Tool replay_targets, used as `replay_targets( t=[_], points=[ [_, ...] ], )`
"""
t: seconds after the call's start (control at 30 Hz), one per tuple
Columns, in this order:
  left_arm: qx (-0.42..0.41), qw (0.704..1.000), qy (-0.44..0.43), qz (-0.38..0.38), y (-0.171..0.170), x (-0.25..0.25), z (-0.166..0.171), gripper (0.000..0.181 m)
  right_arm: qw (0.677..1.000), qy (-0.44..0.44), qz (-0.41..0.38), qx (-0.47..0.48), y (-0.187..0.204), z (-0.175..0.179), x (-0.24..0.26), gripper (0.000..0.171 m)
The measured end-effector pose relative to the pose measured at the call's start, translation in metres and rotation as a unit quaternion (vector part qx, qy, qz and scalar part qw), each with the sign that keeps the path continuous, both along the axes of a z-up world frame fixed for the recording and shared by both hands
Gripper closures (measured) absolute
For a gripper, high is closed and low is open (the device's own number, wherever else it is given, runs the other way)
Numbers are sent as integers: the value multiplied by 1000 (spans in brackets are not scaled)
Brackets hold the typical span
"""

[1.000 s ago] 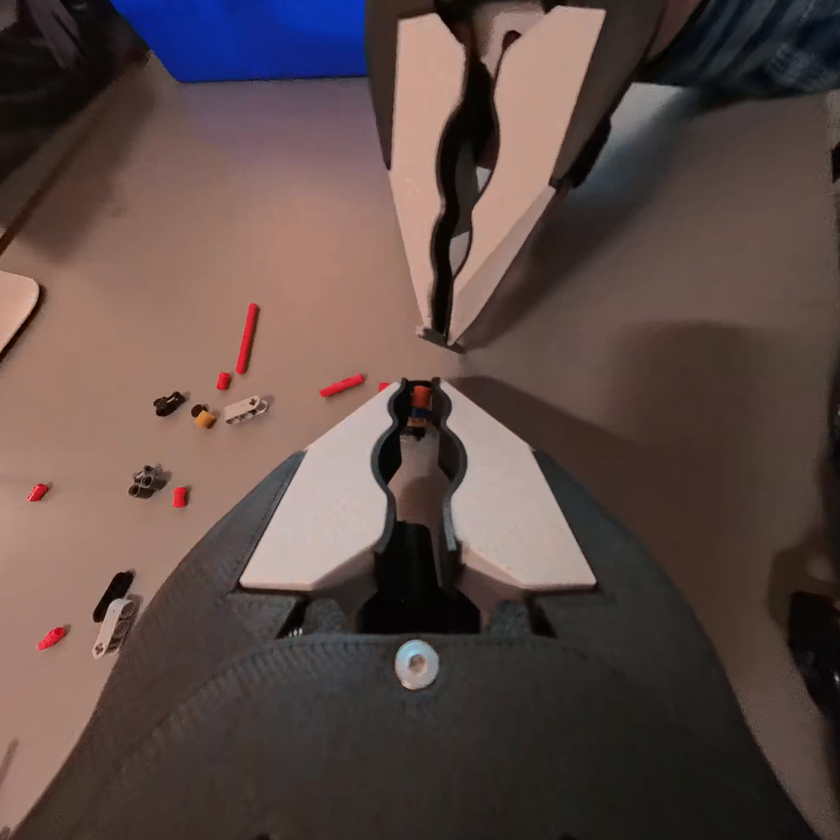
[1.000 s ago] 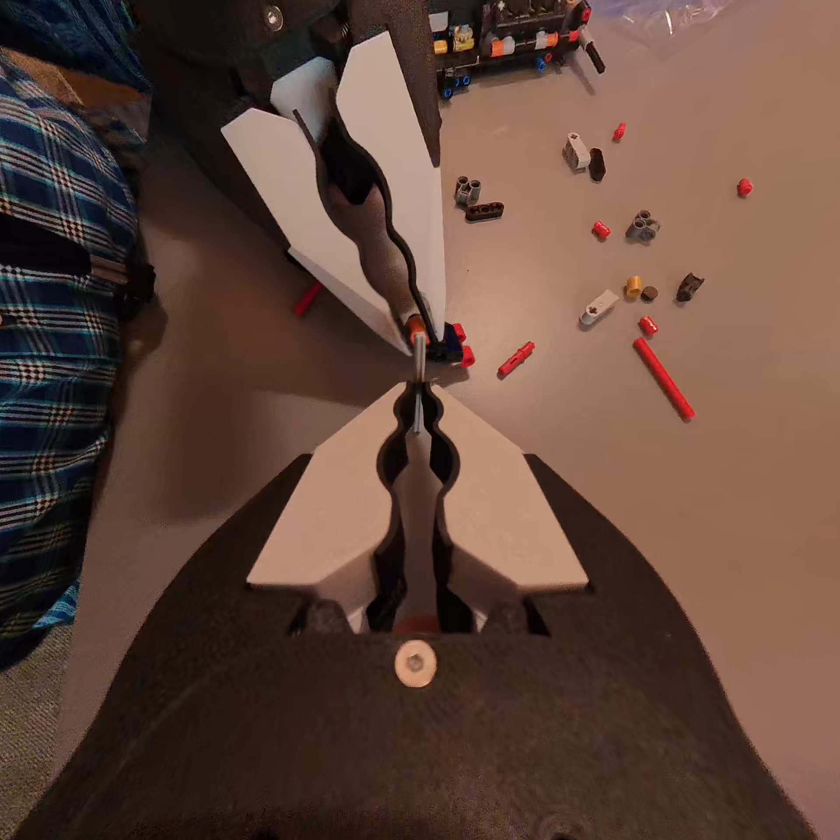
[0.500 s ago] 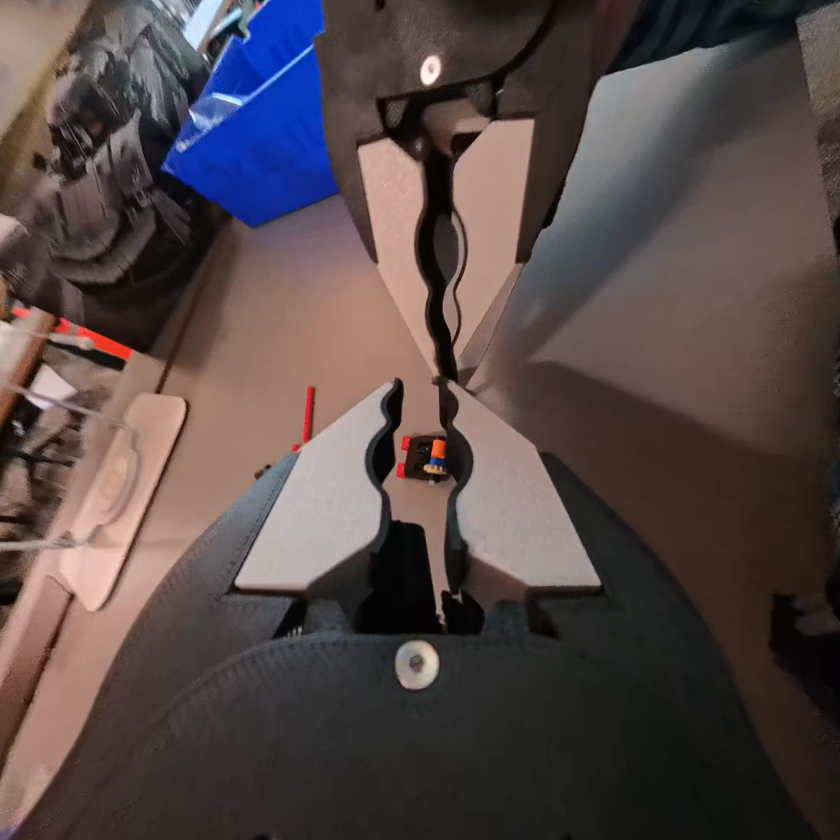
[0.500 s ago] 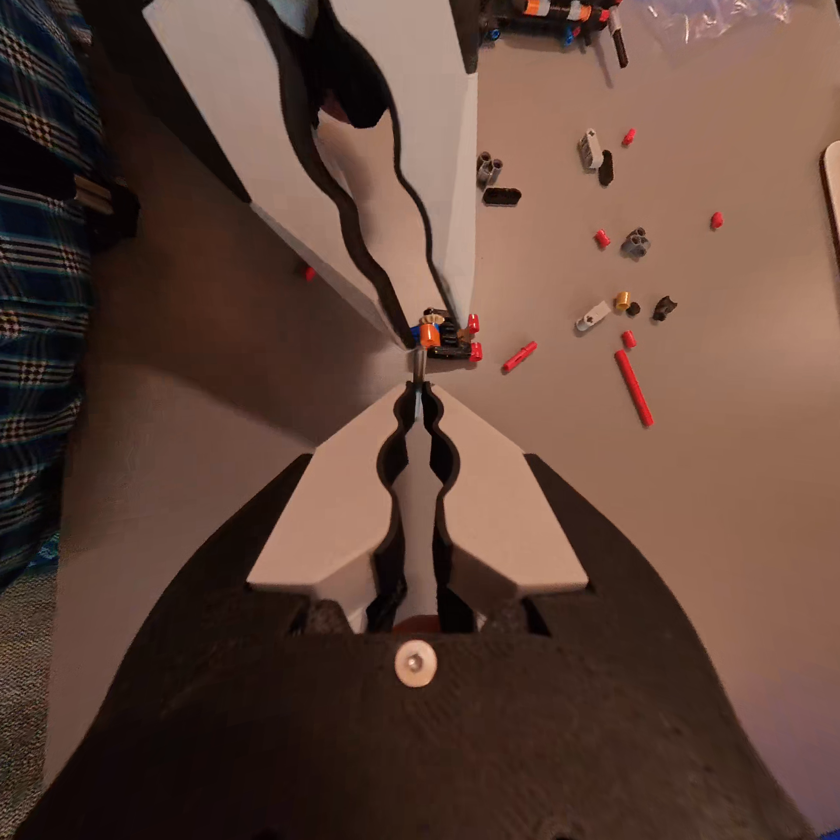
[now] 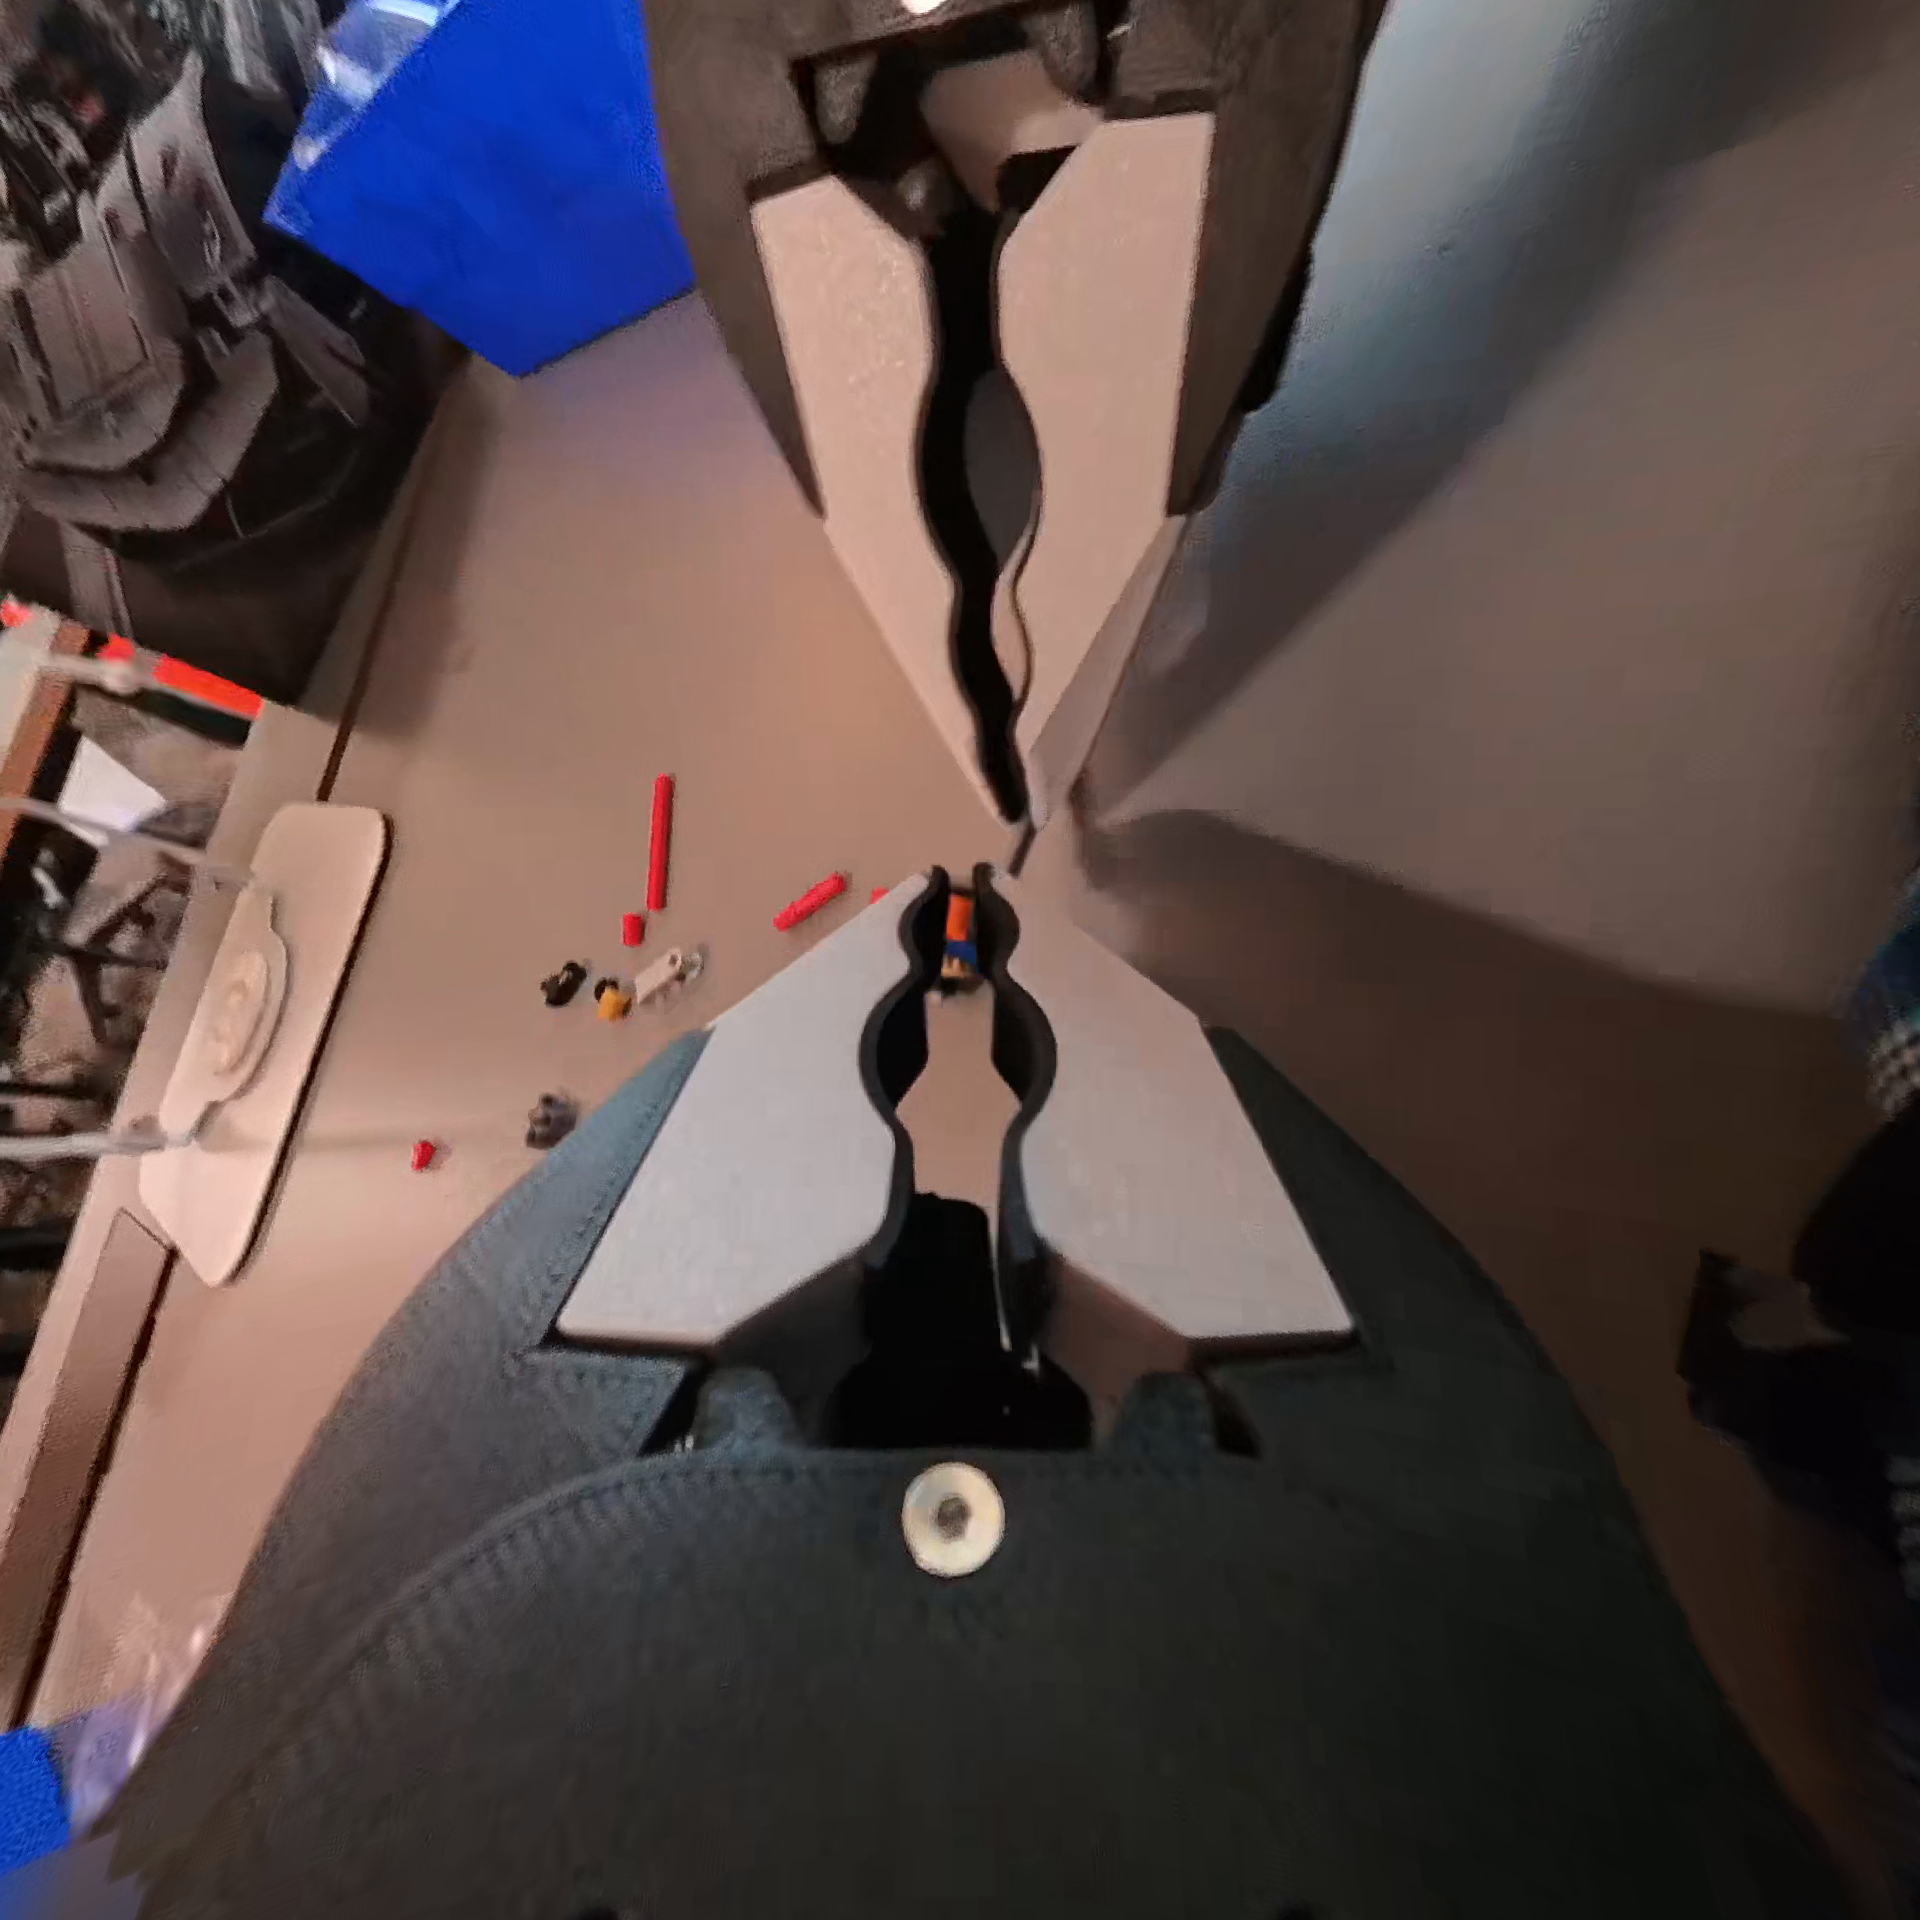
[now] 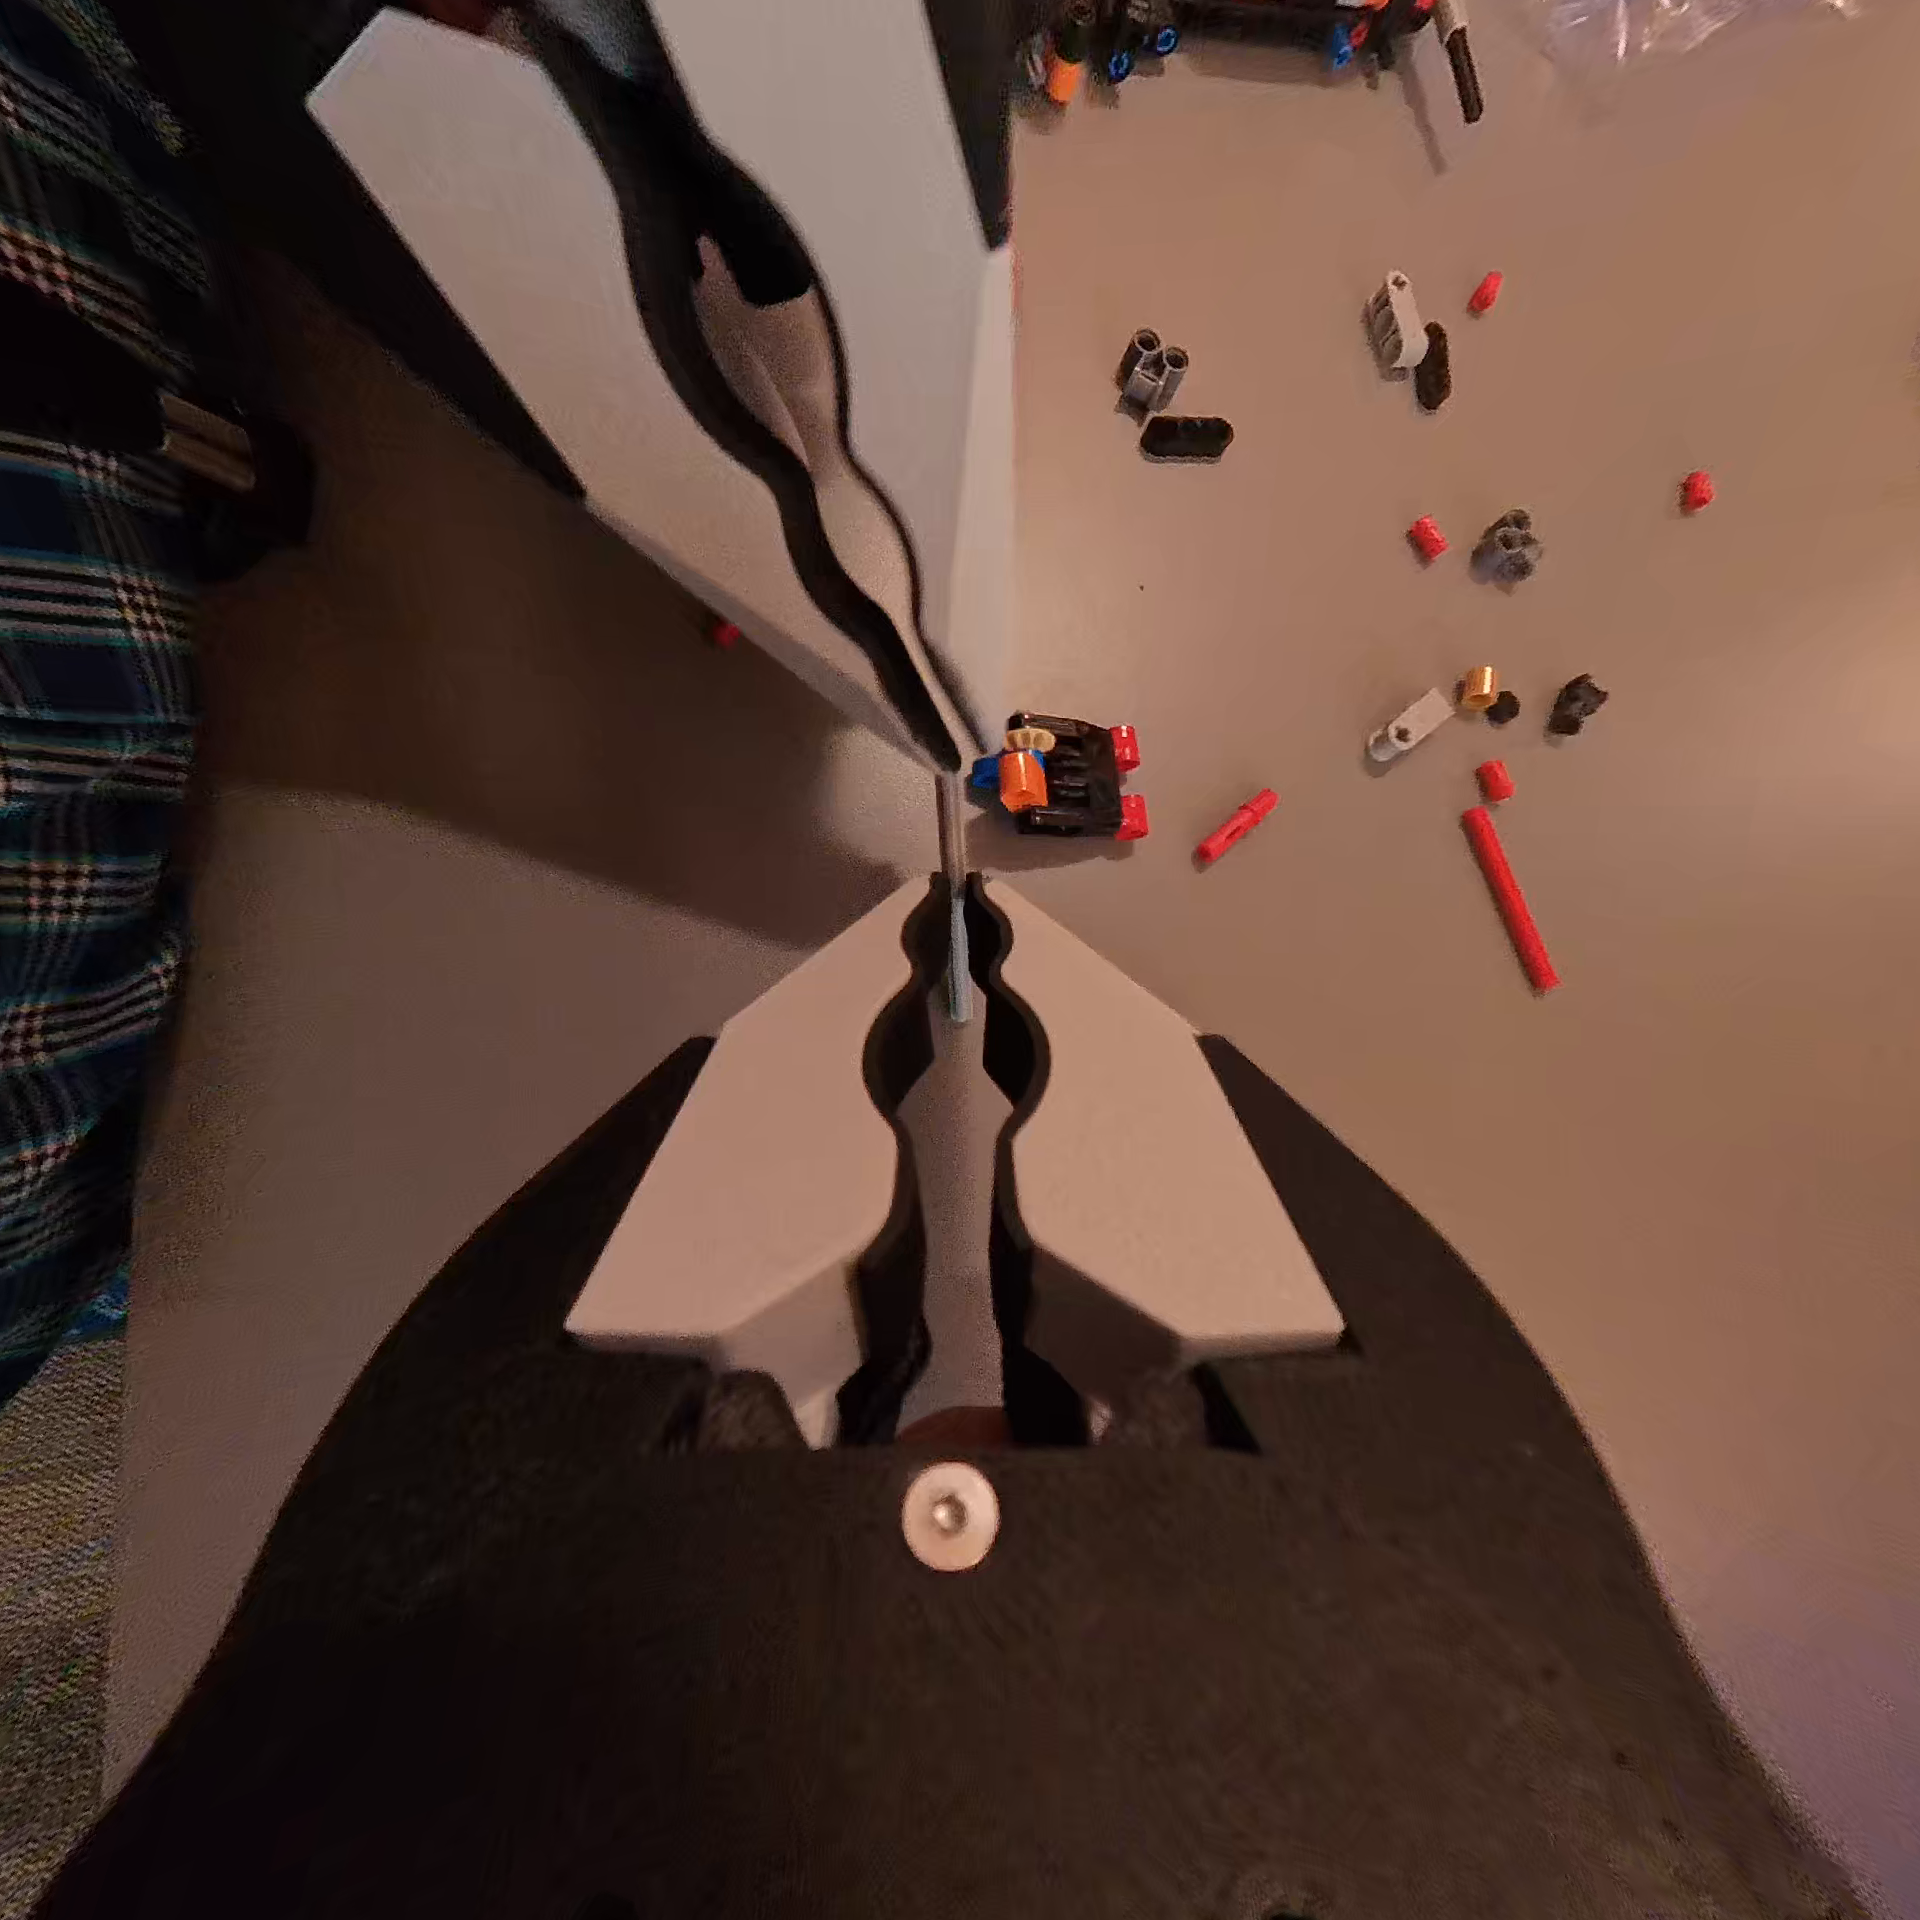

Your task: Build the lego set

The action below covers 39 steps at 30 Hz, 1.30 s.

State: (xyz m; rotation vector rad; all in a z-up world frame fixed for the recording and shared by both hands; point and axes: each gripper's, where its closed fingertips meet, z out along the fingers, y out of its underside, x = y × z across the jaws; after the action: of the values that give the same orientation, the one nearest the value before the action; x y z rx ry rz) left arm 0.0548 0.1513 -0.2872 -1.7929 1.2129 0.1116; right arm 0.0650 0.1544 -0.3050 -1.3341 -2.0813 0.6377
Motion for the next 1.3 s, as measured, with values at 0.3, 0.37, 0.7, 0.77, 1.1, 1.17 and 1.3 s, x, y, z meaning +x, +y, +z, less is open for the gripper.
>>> replay_targets(
  t=[0.3, 0.37, 0.7, 0.77, 1.1, 1.17, 1.3],
  points=[
    [-77, 994, -42, 64, 8, -35, -10, 162, 993, 8, -45, -110, 6, -2, -5, 152],
    [-105, 992, -36, 63, 6, -35, -18, 160, 989, 12, -68, -134, 11, 0, -7, 154],
    [-135, 989, -41, 42, 7, -25, -30, 164, 987, 6, -90, -135, 10, -9, -20, 165],
    [-131, 990, -42, 44, 10, -25, -30, 167, 987, 10, -83, -137, 8, -8, -21, 171],
    [-114, 991, -39, 50, 15, -27, -29, 171, 986, 23, -90, -139, 13, -7, -23, 171],
    [-108, 992, -41, 55, 16, -27, -28, 172, 985, 27, -94, -140, 15, -6, -23, 171],
    [-104, 989, -82, 66, 20, -28, -17, 177, 980, 65, -100, -158, 20, 10, -25, 170]
  ],
)
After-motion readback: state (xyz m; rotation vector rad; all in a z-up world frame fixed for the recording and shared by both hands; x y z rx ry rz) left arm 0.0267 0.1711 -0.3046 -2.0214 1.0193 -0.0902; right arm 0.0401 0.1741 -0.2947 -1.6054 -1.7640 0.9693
